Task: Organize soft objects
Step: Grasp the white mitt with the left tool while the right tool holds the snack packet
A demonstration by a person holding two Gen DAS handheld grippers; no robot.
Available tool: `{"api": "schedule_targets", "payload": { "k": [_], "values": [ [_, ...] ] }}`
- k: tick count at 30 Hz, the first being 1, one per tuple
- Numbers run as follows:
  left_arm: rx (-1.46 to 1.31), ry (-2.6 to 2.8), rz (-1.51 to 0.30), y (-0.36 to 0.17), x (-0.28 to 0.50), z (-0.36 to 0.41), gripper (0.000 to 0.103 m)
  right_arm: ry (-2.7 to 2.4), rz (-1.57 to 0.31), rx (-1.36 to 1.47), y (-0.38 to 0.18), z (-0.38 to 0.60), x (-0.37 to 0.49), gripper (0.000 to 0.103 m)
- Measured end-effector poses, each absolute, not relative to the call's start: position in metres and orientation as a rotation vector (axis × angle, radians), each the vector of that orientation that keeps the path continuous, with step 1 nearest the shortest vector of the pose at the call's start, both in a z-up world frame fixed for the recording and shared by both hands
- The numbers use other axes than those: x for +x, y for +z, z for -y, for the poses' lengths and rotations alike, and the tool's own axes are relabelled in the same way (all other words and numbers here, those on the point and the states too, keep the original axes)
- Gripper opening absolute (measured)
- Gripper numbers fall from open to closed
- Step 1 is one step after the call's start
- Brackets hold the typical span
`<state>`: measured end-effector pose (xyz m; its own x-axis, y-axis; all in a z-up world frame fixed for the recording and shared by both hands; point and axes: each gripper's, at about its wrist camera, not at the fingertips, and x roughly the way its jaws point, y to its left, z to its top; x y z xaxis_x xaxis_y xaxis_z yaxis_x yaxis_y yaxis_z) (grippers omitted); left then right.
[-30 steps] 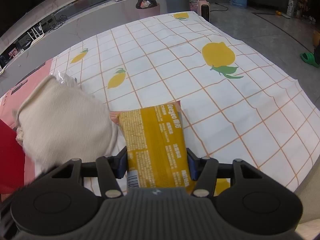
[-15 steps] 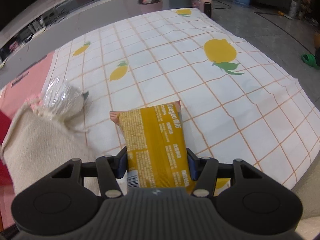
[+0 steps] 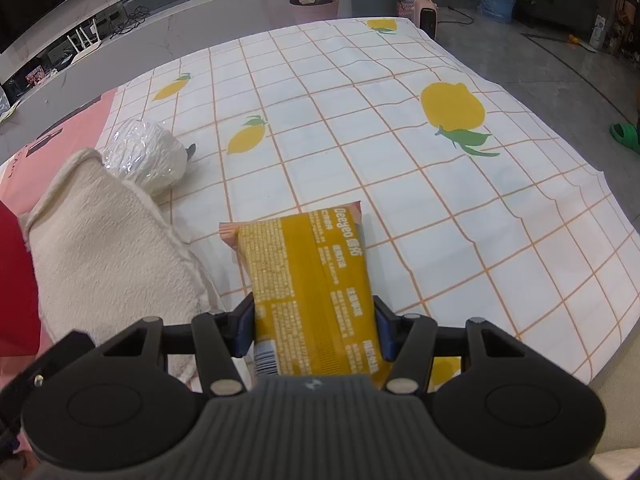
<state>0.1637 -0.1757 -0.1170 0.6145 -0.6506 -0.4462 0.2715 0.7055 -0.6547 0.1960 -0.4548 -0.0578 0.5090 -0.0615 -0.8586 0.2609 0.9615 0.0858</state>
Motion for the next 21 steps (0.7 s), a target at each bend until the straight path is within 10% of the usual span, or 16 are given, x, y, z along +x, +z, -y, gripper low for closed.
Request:
{"api": "schedule_targets", "payload": {
  "k": [4, 9, 21],
  "values": [
    [-0.571, -0.553, -0.719, -0.116, 0.165, 0.178, 0.065, -0.194, -1.021, 0.204, -0.058, 0.454, 0.196, 0.056],
    [-0.564, -0.562, -0.782, -0.127, 0.163, 0.175, 0.015, -0.193, -1.021, 0.201, -0.058, 0.453, 0.196, 0.056],
    [-0.389, -0.637, -0.644, -0.073, 0.139, 0.169, 0.005, -0.177, -0.971, 0.231, -0.048, 0.451, 0.191, 0.056]
  ]
}}
